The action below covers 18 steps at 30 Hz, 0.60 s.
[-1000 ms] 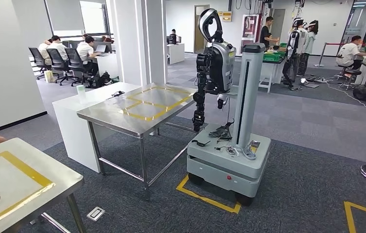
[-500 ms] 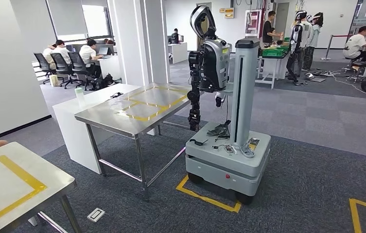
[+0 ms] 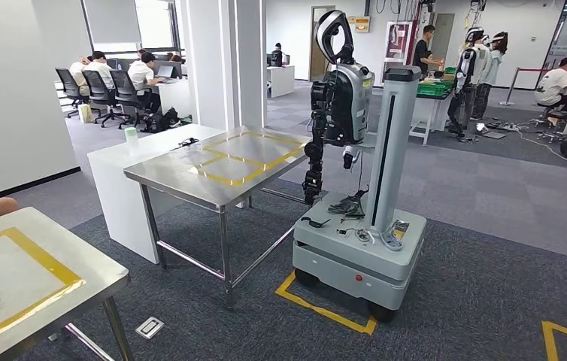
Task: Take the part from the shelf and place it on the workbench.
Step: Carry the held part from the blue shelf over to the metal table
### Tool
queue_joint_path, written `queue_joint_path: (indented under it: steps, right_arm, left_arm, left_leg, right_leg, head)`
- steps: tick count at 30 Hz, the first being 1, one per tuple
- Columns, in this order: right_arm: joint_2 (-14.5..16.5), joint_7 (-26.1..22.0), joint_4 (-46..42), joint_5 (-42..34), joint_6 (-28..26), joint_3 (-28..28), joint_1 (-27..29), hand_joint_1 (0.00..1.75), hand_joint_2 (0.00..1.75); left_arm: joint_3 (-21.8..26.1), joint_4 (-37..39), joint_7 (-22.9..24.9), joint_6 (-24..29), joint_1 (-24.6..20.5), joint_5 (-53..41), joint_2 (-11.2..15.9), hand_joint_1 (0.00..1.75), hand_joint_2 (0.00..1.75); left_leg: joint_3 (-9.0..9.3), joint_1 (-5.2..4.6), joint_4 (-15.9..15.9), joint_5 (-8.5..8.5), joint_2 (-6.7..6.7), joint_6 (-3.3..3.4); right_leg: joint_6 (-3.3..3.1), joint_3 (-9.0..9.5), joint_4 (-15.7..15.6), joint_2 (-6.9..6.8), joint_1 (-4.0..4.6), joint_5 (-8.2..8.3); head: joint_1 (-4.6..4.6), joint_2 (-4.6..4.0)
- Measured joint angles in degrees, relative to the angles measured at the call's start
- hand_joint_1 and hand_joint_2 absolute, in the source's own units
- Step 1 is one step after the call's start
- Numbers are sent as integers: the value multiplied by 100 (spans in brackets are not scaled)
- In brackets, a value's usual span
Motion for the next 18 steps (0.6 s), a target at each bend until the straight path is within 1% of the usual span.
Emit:
queue_joint_path:
  steps: [1, 2, 3, 4, 5, 6, 7, 9, 10, 11, 12, 13, 14, 15, 16, 17, 18]
  right_arm:
    - [2, 1, 0, -1, 0, 0, 6, 0, 0]
    - [3, 2, 0, -3, 0, 0, 9, 0, 0]
    - [2, 3, 0, -5, -2, 0, 9, 0, 0]
    - [1, 5, 0, -9, -4, 0, 7, 0, 0]
    - [0, 7, 0, -12, -7, 0, 5, 0, 0]
    - [-1, 8, 0, -14, -9, 0, 3, 0, 0]
    - [-1, 8, 0, -15, -10, 0, 2, 0, 0]
    - [3, 7, 0, -16, -10, 0, -2, 0, 0]
    - [4, 7, 0, -16, -10, -1, -3, 0, 0]
    - [5, 7, 0, -16, -10, -1, -5, 0, 0]
    - [5, 7, 0, -16, -10, -1, -5, 0, 0]
    - [5, 8, 0, -16, -10, -1, -4, 0, 0]
    - [6, 8, 0, -16, -9, -1, -2, 0, 0]
    - [9, 8, 0, -16, -9, -1, 3, 0, 0]
    - [12, 8, 0, -16, -8, -2, 8, 0, 0]
    - [16, 8, 0, -16, -8, -2, 13, 0, 0]
    - [19, 8, 0, -16, -8, -2, 16, 0, 0]
  left_arm:
    - [14, -1, -9, -3, 1, -1, -1, 175, 175]
    - [24, -1, -13, -9, 1, -6, -2, 175, 175]
    - [29, -1, -14, -20, 0, -15, -5, 175, 175]
    - [32, -1, -11, -33, -3, -29, -9, 175, 175]
    - [35, -1, -7, -47, -7, -49, -14, 175, 175]
    - [38, -1, -5, -61, -10, -68, -18, 175, 175]
    - [41, -1, -5, -73, -12, -83, -18, 175, 175]
    - [45, -10, -9, -89, -4, -96, -7, 175, 175]
    - [50, -14, -11, -93, -11, -96, -1, 175, 175]
    - [56, -18, -12, -97, -20, -96, 4, 175, 175]
    - [63, -17, -13, -101, -32, -96, 4, 175, 175]
    - [71, -14, -13, -107, -35, -96, 2, 175, 175]
    - [76, -9, -13, -111, -25, -96, -1, 175, 175]
    - [80, -4, -12, -117, -13, -96, -4, 175, 175]
    - [82, -1, -13, -121, -4, -96, -7, 175, 175]
    - [85, 1, -12, -122, -2, -96, -5, 175, 175]
    - [88, 2, -11, -122, -2, -96, -3, 175, 175]
  left_leg:
    - [23, -5, 3, -19, -12, -1]
    - [55, -9, 5, -41, -22, -8]
    - [87, -10, 5, -65, -30, -20]
    - [111, -21, 9, -90, -39, -40]
    - [127, -27, 6, -109, -45, -67]
    - [134, -29, -4, -123, -51, -98]
    - [143, -32, -22, -131, -56, -134]
    - [164, -13, -31, -153, -48, -199]
    - [127, -8, 69, -204, -39, -226]
    - [31, -3, 276, -294, -31, -250]
    - [-136, 1, 599, -416, -24, -269]
    - [-355, 6, 978, -542, -24, -291]
    - [-560, 15, 1291, -606, -23, -311]
    - [-702, 28, 1451, -565, -21, -329]
    - [-742, 42, 1397, -412, -19, -346]
    - [-674, 57, 1127, -164, -11, -362]
    - [-548, 72, 743, 94, 10, -379]
  right_leg:
    - [-15, 17, -127, 0, 1, 156]
    - [-40, 145, -458, 3, 6, 386]
    - [-78, 319, -866, 9, 20, 591]
    - [-109, 476, -1221, 11, 35, 728]
    - [-136, 583, -1460, 13, 53, 793]
    - [-159, 627, -1561, 13, 70, 784]
    - [-174, 636, -1580, 10, 78, 764]
    - [-230, 707, -1657, 6, 57, 766]
    - [-258, 767, -1708, 3, 41, 767]
    - [-286, 831, -1754, 1, 26, 763]
    - [-306, 885, -1775, -1, 25, 740]
    - [-320, 929, -1780, -2, 23, 707]
    - [-325, 971, -1780, -2, 20, 668]
    - [-320, 1020, -1779, -2, 15, 624]
    - [-308, 1075, -1777, -1, 8, 577]
    - [-286, 1137, -1772, 0, -3, 525]
    - [-254, 1194, -1766, 0, -12, 469]
  head:
    - [0, 0]
    - [0, 0]
    - [-1, 0]
    - [-1, 0]
    - [-2, 0]
    - [-2, 0]
    - [-2, 0]
    - [-4, 1]
    - [-7, 1]
    - [-11, 1]
    - [-15, 1]
    - [-16, 1]
    - [-18, 1]
    - [-19, 1]
    - [-19, 1]
    - [-19, 0]
    - [-20, 0]
